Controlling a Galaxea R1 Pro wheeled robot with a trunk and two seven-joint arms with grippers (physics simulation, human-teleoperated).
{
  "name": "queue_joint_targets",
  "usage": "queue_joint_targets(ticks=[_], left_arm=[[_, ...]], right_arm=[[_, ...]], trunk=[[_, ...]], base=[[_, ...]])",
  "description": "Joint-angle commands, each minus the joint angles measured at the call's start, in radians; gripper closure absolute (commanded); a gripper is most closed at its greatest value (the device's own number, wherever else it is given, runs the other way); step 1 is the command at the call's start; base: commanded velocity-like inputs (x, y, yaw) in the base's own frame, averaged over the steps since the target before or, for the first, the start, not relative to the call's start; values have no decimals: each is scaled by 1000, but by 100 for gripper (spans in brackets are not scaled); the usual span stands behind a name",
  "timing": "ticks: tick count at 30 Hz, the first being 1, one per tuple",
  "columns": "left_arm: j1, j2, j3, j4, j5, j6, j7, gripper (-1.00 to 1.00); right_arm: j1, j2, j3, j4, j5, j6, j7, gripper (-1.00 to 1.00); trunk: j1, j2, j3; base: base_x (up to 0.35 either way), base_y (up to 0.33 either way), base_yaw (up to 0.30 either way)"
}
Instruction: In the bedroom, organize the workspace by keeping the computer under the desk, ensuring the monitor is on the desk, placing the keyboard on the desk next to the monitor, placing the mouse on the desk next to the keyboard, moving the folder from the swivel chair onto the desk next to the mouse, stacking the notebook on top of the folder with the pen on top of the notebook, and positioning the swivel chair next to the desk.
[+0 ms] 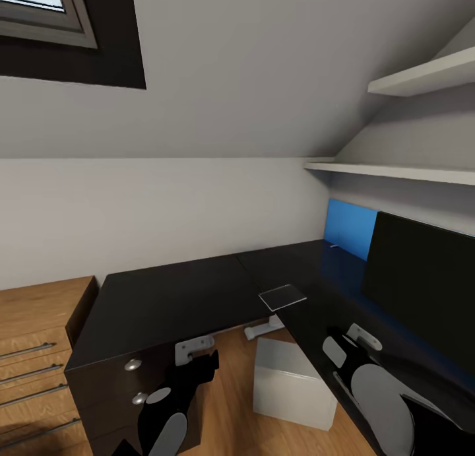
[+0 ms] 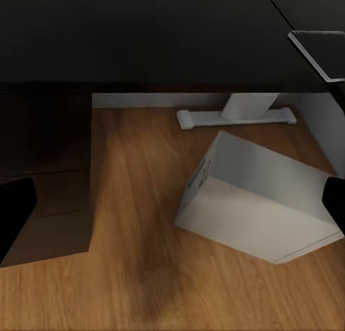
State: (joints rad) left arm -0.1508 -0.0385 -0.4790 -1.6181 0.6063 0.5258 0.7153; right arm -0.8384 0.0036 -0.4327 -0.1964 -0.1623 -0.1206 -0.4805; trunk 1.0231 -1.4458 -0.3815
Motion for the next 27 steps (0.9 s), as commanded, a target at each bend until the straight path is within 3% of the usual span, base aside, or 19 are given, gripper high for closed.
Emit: queue_joint_targets(ticks=[1,27], left_arm=[[-1,0,-1,-1,8,2,9,-100],[0,3,1,-1,9,2,9,-100]], right_arm=[[-1,0,3,0,-14,-8,-1,100],[-1,1,3,0,-13,-8,-1,100]], trunk=[[0,-1,-1],[0,-1,-1]], base=[[0,0,0],[-28,23,0]])
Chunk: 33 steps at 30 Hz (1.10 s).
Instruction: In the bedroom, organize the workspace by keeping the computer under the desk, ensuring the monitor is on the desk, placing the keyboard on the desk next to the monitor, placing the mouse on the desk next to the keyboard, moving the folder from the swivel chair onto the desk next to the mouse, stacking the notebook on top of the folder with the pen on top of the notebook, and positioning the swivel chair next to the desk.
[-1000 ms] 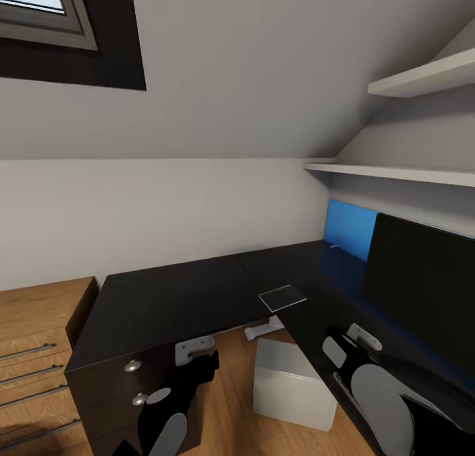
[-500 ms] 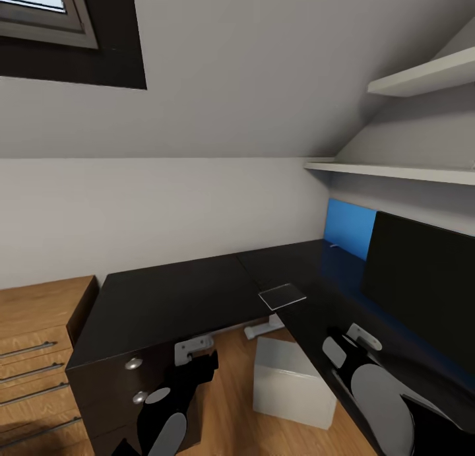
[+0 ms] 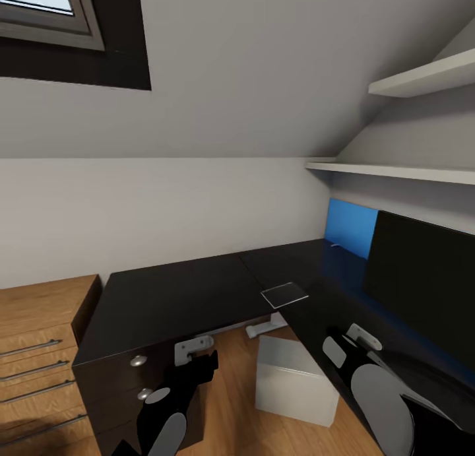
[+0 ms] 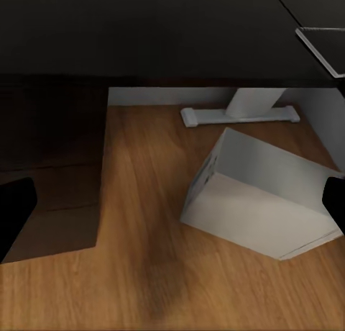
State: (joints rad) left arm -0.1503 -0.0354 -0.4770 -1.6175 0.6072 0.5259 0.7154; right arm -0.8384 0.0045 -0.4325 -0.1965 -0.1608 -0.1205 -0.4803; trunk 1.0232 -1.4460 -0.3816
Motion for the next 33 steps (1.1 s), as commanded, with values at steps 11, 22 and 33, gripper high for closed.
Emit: queue_joint_targets(ticks=[11,22,33], left_arm=[[-1,0,-1,-1,14,3,9,-100],[-1,0,-2,-1,14,3,9,-100],[-1,0,-1,-1,14,3,9,-100]], right_arm=[[-1,-1,3,0,-16,-8,-3,100],[-1,-1,3,-1,-15,-8,-3,-100],[-1,3,3,-1,-15,-11,-4,-100]], trunk=[[0,-1,-1],[0,-1,-1],[0,-1,-1]], base=[[0,11,0],[0,0,0],[0,0,2]])
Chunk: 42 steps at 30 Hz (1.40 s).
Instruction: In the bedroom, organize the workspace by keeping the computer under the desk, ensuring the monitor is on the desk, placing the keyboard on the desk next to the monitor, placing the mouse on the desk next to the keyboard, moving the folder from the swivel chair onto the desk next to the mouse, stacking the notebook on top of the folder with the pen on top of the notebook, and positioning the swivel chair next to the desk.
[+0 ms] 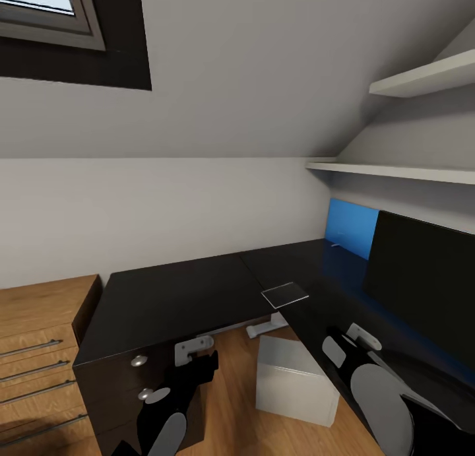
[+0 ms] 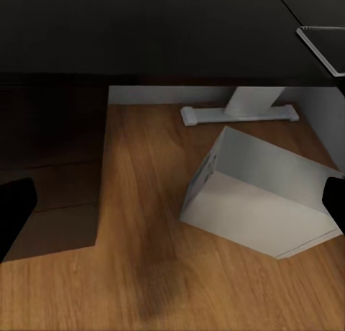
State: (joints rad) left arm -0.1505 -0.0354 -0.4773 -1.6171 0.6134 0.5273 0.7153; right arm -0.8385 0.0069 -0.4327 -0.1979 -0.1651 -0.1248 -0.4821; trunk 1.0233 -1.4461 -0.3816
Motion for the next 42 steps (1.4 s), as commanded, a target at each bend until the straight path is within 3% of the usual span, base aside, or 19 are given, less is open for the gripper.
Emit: queue_joint_targets(ticks=[1,10,42], left_arm=[[-1,0,-1,-1,8,2,9,-100],[0,0,1,14,7,2,8,-100],[-1,0,-4,16,6,2,9,-100]], right_arm=[[-1,1,3,0,-10,-7,-2,-100],[0,39,3,2,15,-23,-1,-100],[0,39,5,-14,32,-22,-3,-100]], trunk=[[0,-1,-1],[0,-1,-1],[0,-1,-1]], base=[[0,0,88],[0,0,258],[0,0,255]])
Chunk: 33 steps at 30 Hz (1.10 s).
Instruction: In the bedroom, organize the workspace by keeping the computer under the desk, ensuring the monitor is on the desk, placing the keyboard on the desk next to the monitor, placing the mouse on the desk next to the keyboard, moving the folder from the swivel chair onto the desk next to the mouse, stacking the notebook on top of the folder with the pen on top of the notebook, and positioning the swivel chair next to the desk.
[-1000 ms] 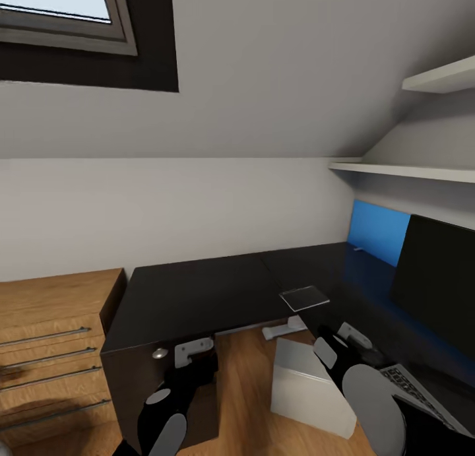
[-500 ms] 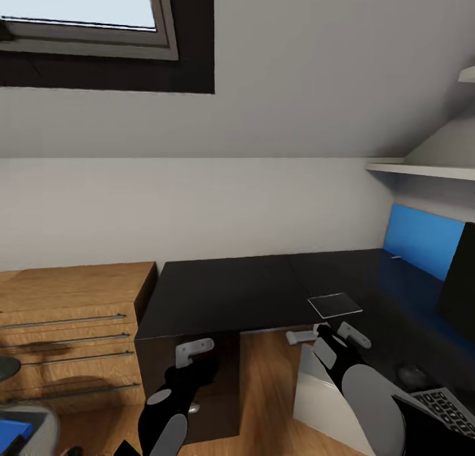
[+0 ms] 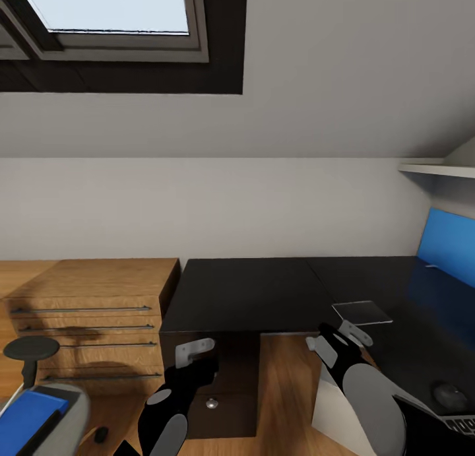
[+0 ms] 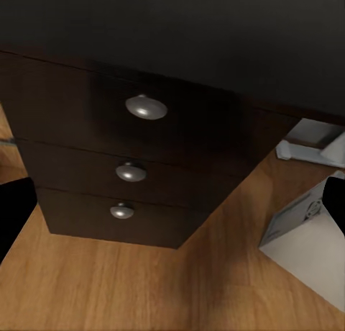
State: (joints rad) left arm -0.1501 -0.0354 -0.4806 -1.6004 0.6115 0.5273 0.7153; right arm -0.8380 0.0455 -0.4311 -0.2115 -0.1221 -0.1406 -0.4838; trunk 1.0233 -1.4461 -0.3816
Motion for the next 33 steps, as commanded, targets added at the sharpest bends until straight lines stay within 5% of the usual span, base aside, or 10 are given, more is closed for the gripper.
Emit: queue_joint_targets(ticks=[1,21,26,28,33], left_arm=[[-1,0,-1,-1,8,2,9,-100],[-1,0,-1,-1,0,-1,10,-100],[-1,4,-2,-1,-1,-2,12,-100],[-1,6,-2,-1,0,-3,11,-100],[-1,7,-3,-1,-1,-3,11,-100]], right_arm=[[-1,0,3,0,-10,-6,-2,-100],[-1,-1,6,-10,4,73,-87,-100],[2,0,4,-152,2,264,-86,-100],[23,2,3,-296,-2,406,-86,-100],[52,4,3,-357,-5,469,-77,-100]], trunk=[[0,-1,-1],[0,-1,-1],[0,-1,-1],[0,-1,-1],[0,-1,-1]], base=[[0,0,44],[0,-12,4],[15,-239,0],[12,-125,0],[20,-24,0]])
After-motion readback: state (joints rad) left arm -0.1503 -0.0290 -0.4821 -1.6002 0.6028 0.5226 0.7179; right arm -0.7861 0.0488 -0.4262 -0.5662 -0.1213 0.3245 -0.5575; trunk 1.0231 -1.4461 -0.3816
